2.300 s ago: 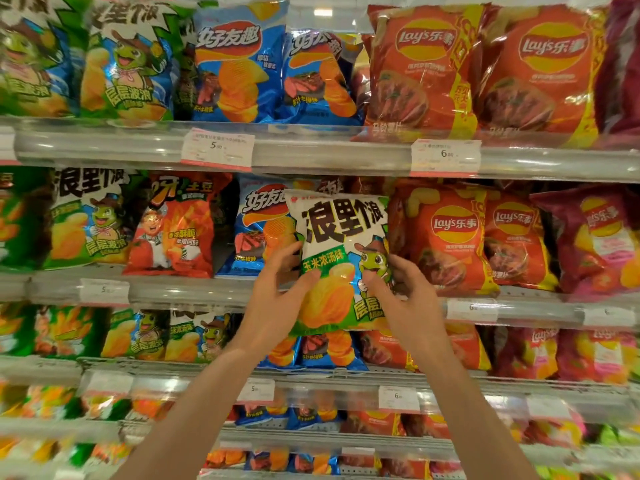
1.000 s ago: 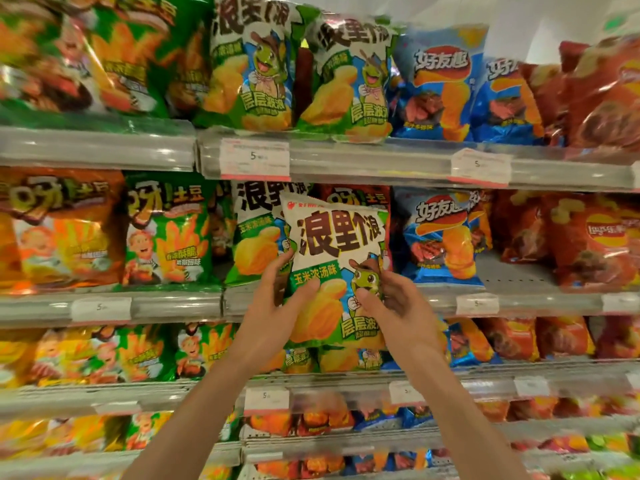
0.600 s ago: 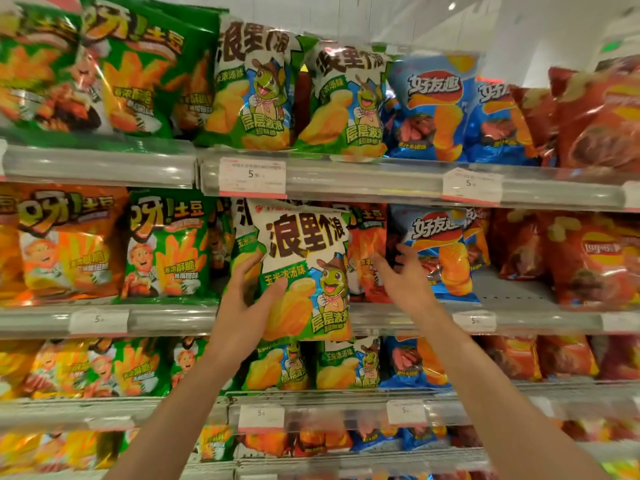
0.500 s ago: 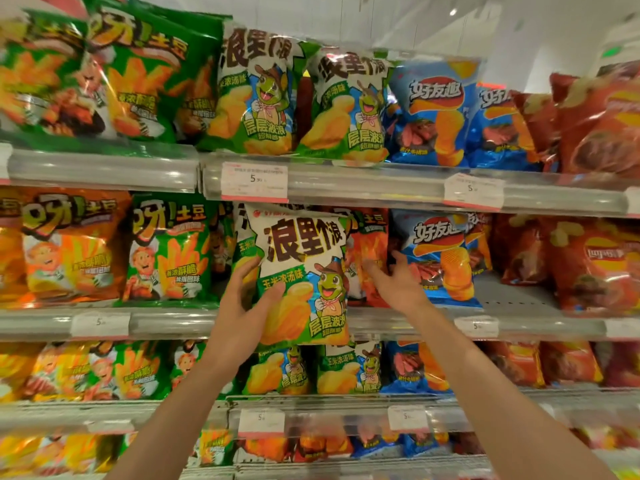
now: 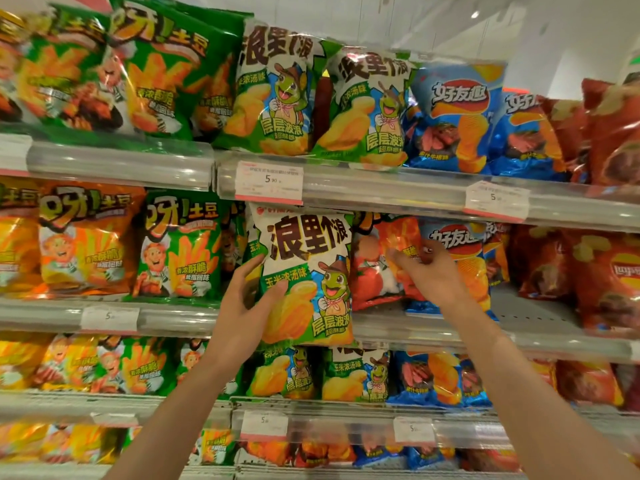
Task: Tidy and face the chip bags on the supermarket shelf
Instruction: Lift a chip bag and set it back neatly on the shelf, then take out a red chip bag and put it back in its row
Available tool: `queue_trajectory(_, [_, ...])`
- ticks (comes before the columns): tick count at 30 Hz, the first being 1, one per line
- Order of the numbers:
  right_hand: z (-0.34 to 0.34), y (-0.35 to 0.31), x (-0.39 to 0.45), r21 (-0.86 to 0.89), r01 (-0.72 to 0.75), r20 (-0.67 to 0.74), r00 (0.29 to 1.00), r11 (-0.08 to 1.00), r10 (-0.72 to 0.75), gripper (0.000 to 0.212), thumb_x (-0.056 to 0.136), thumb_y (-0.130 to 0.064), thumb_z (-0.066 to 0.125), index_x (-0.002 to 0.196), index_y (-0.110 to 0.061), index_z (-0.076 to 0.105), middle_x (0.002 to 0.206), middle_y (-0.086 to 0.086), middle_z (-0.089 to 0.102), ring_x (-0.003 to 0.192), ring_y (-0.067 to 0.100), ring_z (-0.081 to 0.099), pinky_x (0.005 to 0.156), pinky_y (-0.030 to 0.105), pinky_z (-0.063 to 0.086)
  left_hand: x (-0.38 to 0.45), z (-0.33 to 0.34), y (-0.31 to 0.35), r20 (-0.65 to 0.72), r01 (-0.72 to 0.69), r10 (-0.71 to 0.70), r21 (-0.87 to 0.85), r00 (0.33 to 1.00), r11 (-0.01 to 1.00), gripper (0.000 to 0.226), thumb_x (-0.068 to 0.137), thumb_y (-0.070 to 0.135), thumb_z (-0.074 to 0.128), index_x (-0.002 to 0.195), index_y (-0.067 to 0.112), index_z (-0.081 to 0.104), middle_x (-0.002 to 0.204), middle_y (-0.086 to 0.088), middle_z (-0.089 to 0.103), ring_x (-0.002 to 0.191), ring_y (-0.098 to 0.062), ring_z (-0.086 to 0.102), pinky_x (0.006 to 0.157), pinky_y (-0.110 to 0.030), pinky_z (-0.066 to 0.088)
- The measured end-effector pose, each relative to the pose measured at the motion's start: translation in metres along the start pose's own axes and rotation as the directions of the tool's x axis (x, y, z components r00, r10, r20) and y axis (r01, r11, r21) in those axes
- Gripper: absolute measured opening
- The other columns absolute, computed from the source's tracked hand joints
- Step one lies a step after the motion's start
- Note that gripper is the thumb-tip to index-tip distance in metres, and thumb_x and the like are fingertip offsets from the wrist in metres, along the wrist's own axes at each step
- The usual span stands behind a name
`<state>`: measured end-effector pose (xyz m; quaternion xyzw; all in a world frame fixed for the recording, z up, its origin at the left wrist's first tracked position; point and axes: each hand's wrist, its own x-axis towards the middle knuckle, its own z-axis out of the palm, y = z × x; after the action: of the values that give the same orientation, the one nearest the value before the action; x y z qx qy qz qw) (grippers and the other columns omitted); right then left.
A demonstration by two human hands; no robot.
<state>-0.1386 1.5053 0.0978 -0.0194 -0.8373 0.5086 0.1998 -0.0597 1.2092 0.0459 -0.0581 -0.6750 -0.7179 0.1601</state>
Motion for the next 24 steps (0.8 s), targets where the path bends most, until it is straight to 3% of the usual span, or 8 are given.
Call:
queue_trajectory(2, [-0.02, 0.003, -0.003, 0.001, -0.008, -0.03, 1.0, 1.0, 0.008, 0.081, 0.078, -0.055, 0.078, 0.142, -0.017, 0.048, 0.109, -0.007, 0.058, 0.099, 0.016, 0.06, 0.08, 0.027, 0.044, 0.002, 0.003, 0.0, 0.002, 0.017, -0.017, -0.002, 1.0, 1.0, 0.049, 0.086, 0.047, 0.071, 0.127, 0.061, 0.048, 0.125, 0.017, 0.059, 0.107, -0.007, 0.066, 0.067, -0.022, 0.06])
queue_trajectory(6, [-0.062, 0.019, -0.014, 0.012, -0.028, -0.053, 0.998, 1.0, 0.028, 0.089, 0.065, -0.069, 0.077, 0.138, -0.024, 0.052, 0.119, -0.001, 0.064, 0.104, 0.019, 0.064, 0.082, 0.033, 0.051, 0.01, 0.018, -0.003, 0.005, 0.007, -0.007, 0.011, 1.0, 1.0, 0.05, 0.085, 0.049, 0.071, 0.126, 0.063, 0.048, 0.135, 0.012, 0.056, 0.118, -0.011, 0.062, 0.084, -0.036, 0.061])
queue_trajectory(9, [-0.087, 0.034, -0.03, 0.03, -0.049, -0.071, 0.996, 0.998, 0.051, 0.098, 0.053, -0.076, 0.074, 0.136, -0.029, 0.053, 0.119, -0.005, 0.063, 0.102, 0.01, 0.063, 0.074, 0.025, 0.046, 0.019, 0.038, -0.006, 0.016, -0.03, 0.03, 0.007, 0.999, 1.0, 0.052, 0.086, 0.045, 0.071, 0.131, 0.057, 0.048, 0.132, 0.02, 0.056, 0.115, 0.002, 0.06, 0.086, -0.028, 0.059])
queue_trajectory(12, [-0.106, 0.054, -0.043, 0.053, -0.076, -0.112, 0.99, 0.996, 0.082, 0.098, 0.046, -0.079, 0.075, 0.13, -0.031, 0.056, 0.117, -0.01, 0.066, 0.107, 0.011, 0.063, 0.08, 0.025, 0.047, 0.03, 0.062, -0.008, 0.031, -0.037, 0.037, -0.003, 0.999, 0.999, 0.05, 0.09, 0.038, 0.07, 0.134, 0.05, 0.049, 0.129, 0.017, 0.06, 0.115, -0.005, 0.061, 0.088, -0.03, 0.057])
queue_trajectory(15, [-0.12, 0.07, -0.057, 0.076, -0.116, -0.123, 0.985, 0.99, 0.125, 0.1, 0.044, -0.085, 0.075, 0.129, -0.037, 0.055, 0.121, -0.01, 0.066, 0.102, 0.002, 0.062, 0.072, 0.023, 0.047, 0.043, 0.086, -0.008, 0.051, -0.052, 0.05, 0.042, 0.997, 0.998, 0.045, 0.093, 0.04, 0.066, 0.132, 0.052, 0.047, 0.123, 0.028, 0.057, 0.115, 0.0, 0.058, 0.089, -0.024, 0.052])
queue_trajectory(19, [-0.136, 0.082, -0.072, 0.14, -0.15, -0.131, 0.977, 0.979, 0.168, 0.078, 0.041, -0.086, 0.078, 0.109, -0.052, 0.059, 0.115, -0.017, 0.065, 0.085, -0.005, 0.069, 0.057, 0.012, 0.05, 0.061, 0.113, -0.013, 0.079, -0.073, 0.064, 0.124, 0.995, 0.99, 0.057, 0.098, 0.041, 0.059, 0.149, 0.04, 0.035, 0.134, 0.018, 0.054, 0.118, -0.004, 0.056, 0.086, -0.013, 0.047])
queue_trajectory(22, [-0.142, 0.086, -0.079, 0.134, -0.164, -0.155, 0.971, 0.977, 0.184, 0.053, 0.047, -0.081, 0.078, 0.094, -0.067, 0.059, 0.108, -0.024, 0.064, 0.082, -0.012, 0.066, 0.058, 0.009, 0.048, 0.071, 0.125, -0.016, 0.037, -0.075, 0.07, 0.173, 0.997, 0.982, 0.058, 0.099, 0.04, 0.058, 0.151, 0.038, 0.032, 0.133, 0.017, 0.048, 0.109, 0.005, 0.052, 0.077, -0.001, 0.04])
queue_trajectory(24, [-0.146, 0.087, -0.083, 0.133, -0.152, -0.173, 0.969, 0.979, 0.174, 0.054, 0.045, -0.084, 0.078, 0.094, -0.069, 0.06, 0.097, -0.027, 0.069, 0.083, -0.014, 0.065, 0.055, 0.006, 0.048, 0.076, 0.13, -0.02, 0.025, -0.068, 0.065, 0.184, 0.998, 0.98, 0.059, 0.099, 0.039, 0.057, 0.151, 0.038, 0.03, 0.137, 0.014, 0.048, 0.117, -0.004, 0.051, 0.093, -0.016, 0.045])
